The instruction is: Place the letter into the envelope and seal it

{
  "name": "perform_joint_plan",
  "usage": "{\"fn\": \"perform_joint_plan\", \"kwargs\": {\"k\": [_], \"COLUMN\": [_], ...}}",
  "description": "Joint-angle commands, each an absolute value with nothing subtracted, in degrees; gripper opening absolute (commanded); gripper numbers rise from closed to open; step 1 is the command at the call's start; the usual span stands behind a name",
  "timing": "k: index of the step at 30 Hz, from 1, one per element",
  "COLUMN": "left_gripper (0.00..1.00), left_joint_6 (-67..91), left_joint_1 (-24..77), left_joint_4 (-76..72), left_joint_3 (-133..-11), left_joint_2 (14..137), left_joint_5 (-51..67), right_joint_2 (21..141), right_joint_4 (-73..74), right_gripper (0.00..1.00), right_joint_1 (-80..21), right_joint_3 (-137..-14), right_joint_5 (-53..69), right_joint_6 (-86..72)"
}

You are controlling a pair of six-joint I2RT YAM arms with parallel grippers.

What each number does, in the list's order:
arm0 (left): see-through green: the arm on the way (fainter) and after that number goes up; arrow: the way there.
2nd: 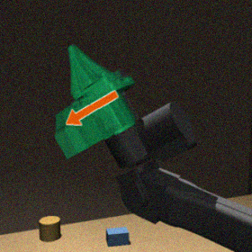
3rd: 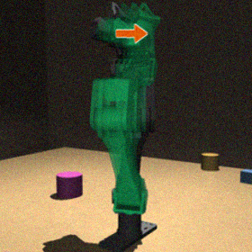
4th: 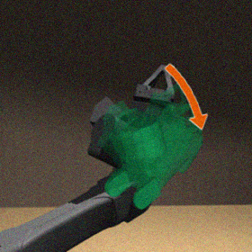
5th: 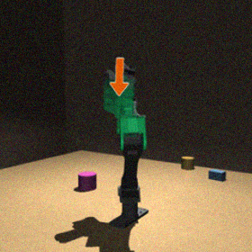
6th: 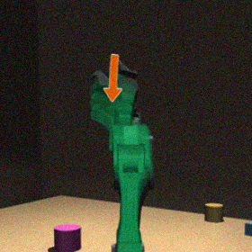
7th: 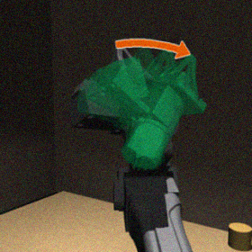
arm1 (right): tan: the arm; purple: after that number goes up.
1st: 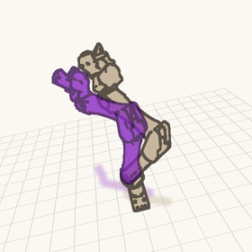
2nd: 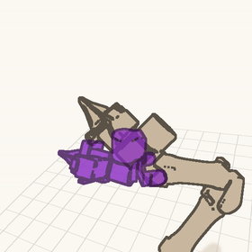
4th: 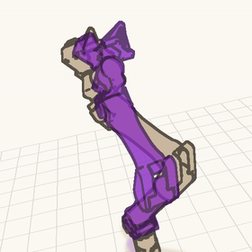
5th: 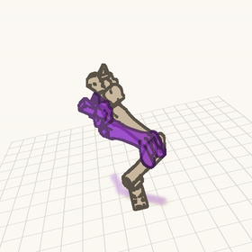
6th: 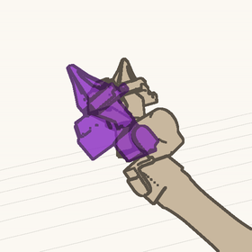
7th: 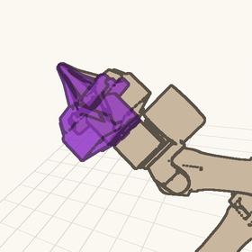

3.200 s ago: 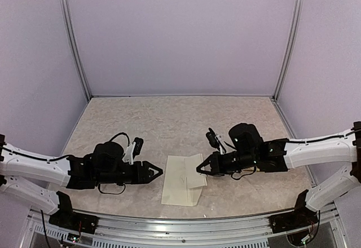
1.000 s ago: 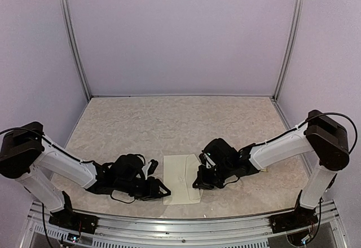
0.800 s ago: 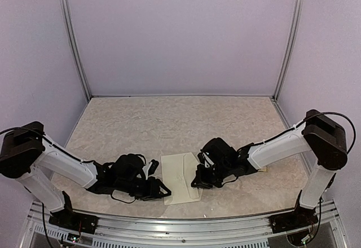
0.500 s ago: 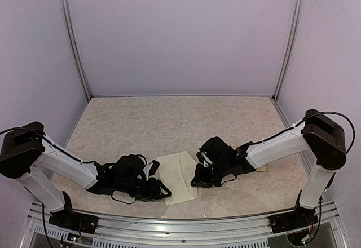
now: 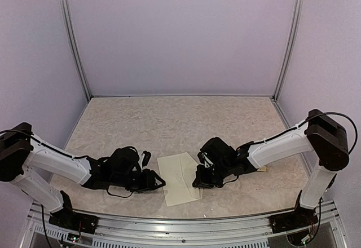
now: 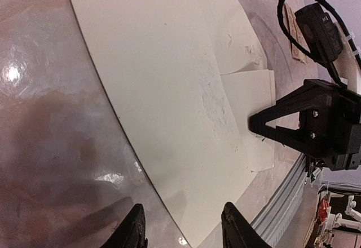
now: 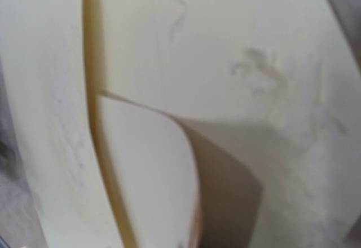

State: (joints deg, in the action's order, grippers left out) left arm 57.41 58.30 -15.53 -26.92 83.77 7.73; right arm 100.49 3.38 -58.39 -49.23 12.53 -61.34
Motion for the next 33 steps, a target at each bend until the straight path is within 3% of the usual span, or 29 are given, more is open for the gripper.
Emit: {"fn": "perform_joint_plan", "kwargs": {"k": [1,14,33], "left_gripper": [0.43,0.42,0.42], "left_joint_6": [56.0,57.0,57.5], "left_joint_1": [57.3,57.6,58.9], "left_joint_4": [-15.7,-20.9,-20.5], "left_joint_3": [-28.8,-29.3,-29.9], "left_joint_2": [84.9,92.4,93.5], "left_joint_5": [6.4,9.7,9.0], "right_joint_2": [98.9,102.0,105.5], "right_joint_4": [6.2,5.3,0.4], "right_gripper": [0.00,0.00,0.00], "right_joint_1": [-59.1,-59.1,-59.1], "right_joint_3": [-49.9,-52.1,-54.7], "right_joint_5": [11.0,13.2,16.7], "right_joint_6": [-60.9,-59.5,-57.4]}}
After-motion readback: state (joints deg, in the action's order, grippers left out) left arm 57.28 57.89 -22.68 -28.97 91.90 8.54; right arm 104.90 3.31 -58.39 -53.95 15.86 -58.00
